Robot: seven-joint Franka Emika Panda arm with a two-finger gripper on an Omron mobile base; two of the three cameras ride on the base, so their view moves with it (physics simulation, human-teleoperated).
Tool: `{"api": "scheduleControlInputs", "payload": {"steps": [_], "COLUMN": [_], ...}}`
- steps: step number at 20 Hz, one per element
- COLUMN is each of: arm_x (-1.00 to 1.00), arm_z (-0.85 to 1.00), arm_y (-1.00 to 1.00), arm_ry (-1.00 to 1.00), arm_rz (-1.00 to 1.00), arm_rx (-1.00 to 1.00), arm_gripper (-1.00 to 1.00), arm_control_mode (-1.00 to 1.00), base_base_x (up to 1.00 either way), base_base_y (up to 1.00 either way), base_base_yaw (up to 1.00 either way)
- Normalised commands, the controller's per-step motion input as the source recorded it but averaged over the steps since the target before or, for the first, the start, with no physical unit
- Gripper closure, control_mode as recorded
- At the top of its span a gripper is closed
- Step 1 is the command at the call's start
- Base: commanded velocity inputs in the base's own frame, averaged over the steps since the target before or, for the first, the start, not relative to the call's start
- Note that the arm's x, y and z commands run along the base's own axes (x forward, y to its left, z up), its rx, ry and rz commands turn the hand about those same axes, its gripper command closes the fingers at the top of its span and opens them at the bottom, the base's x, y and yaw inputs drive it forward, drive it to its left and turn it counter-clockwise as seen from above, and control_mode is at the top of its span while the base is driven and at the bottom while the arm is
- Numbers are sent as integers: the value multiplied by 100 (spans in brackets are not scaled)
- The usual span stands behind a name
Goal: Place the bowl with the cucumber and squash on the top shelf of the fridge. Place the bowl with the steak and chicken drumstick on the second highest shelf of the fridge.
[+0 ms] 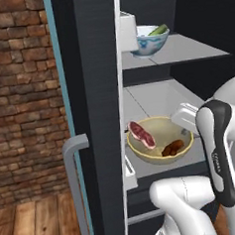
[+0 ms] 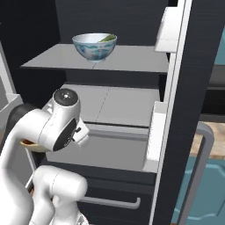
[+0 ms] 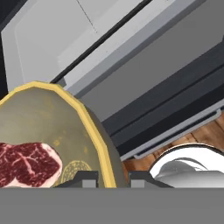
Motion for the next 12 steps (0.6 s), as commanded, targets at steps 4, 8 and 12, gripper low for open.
{"api": "scheduleControlInputs", "payload": {"steps": [4,8,12], "arm_x": [45,64,57], "arm_z": [14,20,-1], "arm_y": [-4,-5,-40], "arm_ry": [0,3,2], "arm_rz": [-33,-45,-39], "arm_rx": [6,16,29], "arm_gripper": [100,100,100], "arm_control_mode": [-100,-100,-100], "base_base_x": [0,0,0], "base_base_y": [0,0,0], "base_base_yaw": [0,0,0]}}
